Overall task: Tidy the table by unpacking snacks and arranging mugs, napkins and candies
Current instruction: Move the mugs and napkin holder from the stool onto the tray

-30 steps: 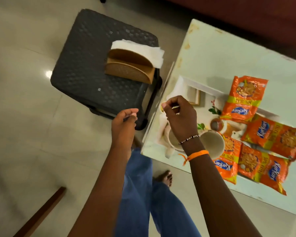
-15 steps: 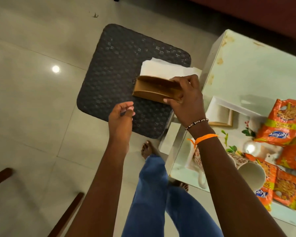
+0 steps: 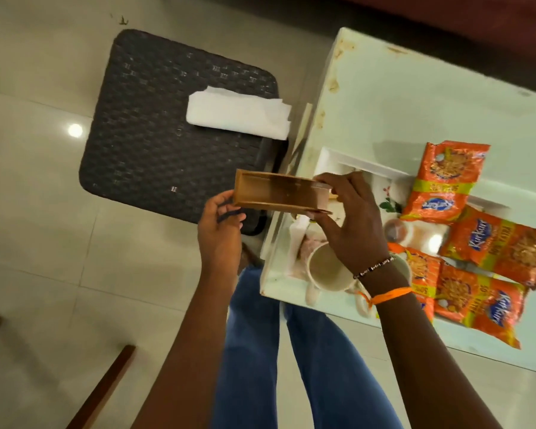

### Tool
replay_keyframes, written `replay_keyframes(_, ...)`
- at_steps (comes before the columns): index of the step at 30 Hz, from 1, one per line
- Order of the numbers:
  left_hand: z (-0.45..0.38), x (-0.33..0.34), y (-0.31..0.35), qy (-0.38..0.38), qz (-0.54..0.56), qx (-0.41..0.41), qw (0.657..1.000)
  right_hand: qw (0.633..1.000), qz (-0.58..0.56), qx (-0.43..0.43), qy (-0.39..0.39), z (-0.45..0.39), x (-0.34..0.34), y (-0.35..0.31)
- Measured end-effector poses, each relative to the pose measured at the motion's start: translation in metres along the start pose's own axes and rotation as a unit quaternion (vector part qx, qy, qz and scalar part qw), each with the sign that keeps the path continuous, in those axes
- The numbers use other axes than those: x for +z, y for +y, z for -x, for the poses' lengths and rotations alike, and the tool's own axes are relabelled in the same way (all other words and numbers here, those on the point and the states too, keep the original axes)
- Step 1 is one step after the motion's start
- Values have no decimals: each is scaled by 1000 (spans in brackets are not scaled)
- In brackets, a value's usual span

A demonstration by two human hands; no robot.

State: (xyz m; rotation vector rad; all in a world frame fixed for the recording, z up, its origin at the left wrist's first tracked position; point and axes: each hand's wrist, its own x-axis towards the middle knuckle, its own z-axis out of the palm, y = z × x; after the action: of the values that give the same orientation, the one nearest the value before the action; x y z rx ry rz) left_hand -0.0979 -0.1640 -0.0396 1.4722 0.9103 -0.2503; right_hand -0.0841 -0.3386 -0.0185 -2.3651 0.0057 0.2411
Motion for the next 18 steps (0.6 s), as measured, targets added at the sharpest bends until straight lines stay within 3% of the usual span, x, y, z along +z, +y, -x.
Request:
replay_keyframes(6,40,54,-16,-51,-82,17,995,998,-6,54,20,28,-49,64)
replay_keyframes(10,57,82,-30,-66,-135,-14,989,997,-5,81,8,36,-59,98)
replay_keyframes(18,57,98,-37,-113,-235,-36,965,996,-23,89,-6,42,-59,119)
